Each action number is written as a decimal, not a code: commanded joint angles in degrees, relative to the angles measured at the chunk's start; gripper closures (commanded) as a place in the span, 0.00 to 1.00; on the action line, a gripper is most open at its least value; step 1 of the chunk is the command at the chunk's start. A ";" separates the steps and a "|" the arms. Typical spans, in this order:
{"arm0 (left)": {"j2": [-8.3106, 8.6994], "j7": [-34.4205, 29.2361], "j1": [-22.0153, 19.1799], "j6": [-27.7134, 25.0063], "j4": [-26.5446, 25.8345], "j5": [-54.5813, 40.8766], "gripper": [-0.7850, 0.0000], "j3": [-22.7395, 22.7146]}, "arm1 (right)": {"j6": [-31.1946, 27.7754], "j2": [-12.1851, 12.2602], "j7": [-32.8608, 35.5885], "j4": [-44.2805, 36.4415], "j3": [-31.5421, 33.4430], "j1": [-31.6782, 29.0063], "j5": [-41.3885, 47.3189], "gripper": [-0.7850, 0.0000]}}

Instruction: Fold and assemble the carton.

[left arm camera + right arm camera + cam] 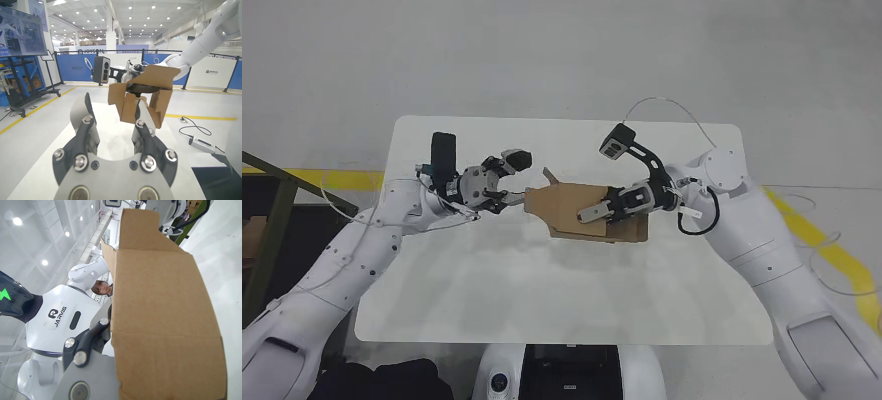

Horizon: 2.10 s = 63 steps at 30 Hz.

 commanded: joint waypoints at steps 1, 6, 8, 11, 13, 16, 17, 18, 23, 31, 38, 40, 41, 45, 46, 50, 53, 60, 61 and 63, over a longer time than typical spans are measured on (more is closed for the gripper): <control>-0.17 -1.34 0.09 0.36 0.21 -1.41 0.00 -0.49 | 0.00 0.05 0.00 -0.24 -0.40 0.07 -0.11 1.00; -0.83 -4.67 0.04 1.26 1.16 -6.29 0.00 -1.30 | 0.00 0.16 0.00 -0.96 -1.79 0.51 -0.46 1.00; -1.16 -6.22 -0.11 1.46 1.57 -8.46 0.00 -1.43 | 0.00 0.21 0.00 -1.10 -2.27 0.70 -0.41 1.00; -1.66 -8.47 -0.33 1.64 2.21 -11.64 0.00 -1.56 | 0.00 0.31 0.00 -1.44 -2.95 1.09 -0.55 1.00; -2.00 -9.92 -0.47 1.47 2.65 -13.86 0.00 -1.58 | 0.00 0.37 0.00 -1.55 -3.33 1.30 -0.55 1.00; -2.46 -12.63 -0.87 1.64 3.26 -16.25 0.00 -1.63 | 0.00 0.44 0.00 -1.70 -3.91 1.63 -0.51 1.00; -2.63 -13.59 -0.96 1.77 3.47 -17.09 0.00 -1.58 | 0.00 0.46 0.00 -1.78 -4.09 1.73 -0.51 1.00; -2.80 -14.70 -1.12 1.86 3.61 -17.72 0.00 -1.49 | 0.00 0.47 0.00 -1.83 -4.26 1.83 -0.46 1.00; -3.75 -20.73 -2.16 1.38 4.56 -20.59 0.00 -0.34 | 0.00 0.53 0.00 -2.13 -4.94 2.25 -0.36 1.00; -5.17 -26.03 -3.38 -2.49 5.60 -26.00 0.00 1.00 | 0.00 0.50 0.00 -1.17 -5.18 2.51 0.50 1.00; -4.92 -27.76 -2.35 -2.49 2.69 -27.99 0.00 0.63 | 0.00 0.36 0.00 -0.49 -4.41 2.13 1.23 1.00; -4.63 -28.29 -1.82 -2.49 1.75 -28.42 0.00 0.46 | 0.00 0.32 0.00 -0.42 -4.11 2.06 1.27 1.00; -4.48 -28.62 -1.57 -2.49 1.31 -28.55 0.00 0.41 | 0.00 0.31 0.00 -0.39 -3.97 2.03 1.17 1.00; -3.88 -29.59 -0.58 -2.49 -0.41 -29.66 0.00 0.40 | 0.00 0.23 0.00 -0.30 -3.38 1.81 1.08 1.00; -3.72 -29.92 -0.42 -2.49 -0.84 -29.83 0.00 0.41 | 0.00 0.21 0.00 -0.26 -3.23 1.75 1.04 1.00; -3.15 -31.23 -0.06 -2.49 -2.44 -29.86 0.00 0.48 | 0.00 0.10 0.00 -0.35 -2.83 1.55 0.86 1.00; -2.90 -31.97 -0.07 -2.49 -3.04 -30.14 0.00 0.79 | 0.00 0.05 0.00 -0.65 -2.69 1.51 0.59 1.00; -2.73 -32.58 -0.48 -2.49 -3.40 -30.64 0.00 1.60 | 0.00 -0.05 0.00 -1.21 -2.78 1.39 0.29 1.00; -2.72 -32.55 -0.52 -2.49 -3.43 -30.65 0.00 1.66 | 0.00 -0.05 0.00 -1.22 -2.78 1.38 0.28 1.00; -2.68 -32.55 -0.65 -2.49 -3.58 -30.69 0.00 1.77 | 0.00 -0.06 0.00 -1.36 -2.85 1.38 0.22 1.00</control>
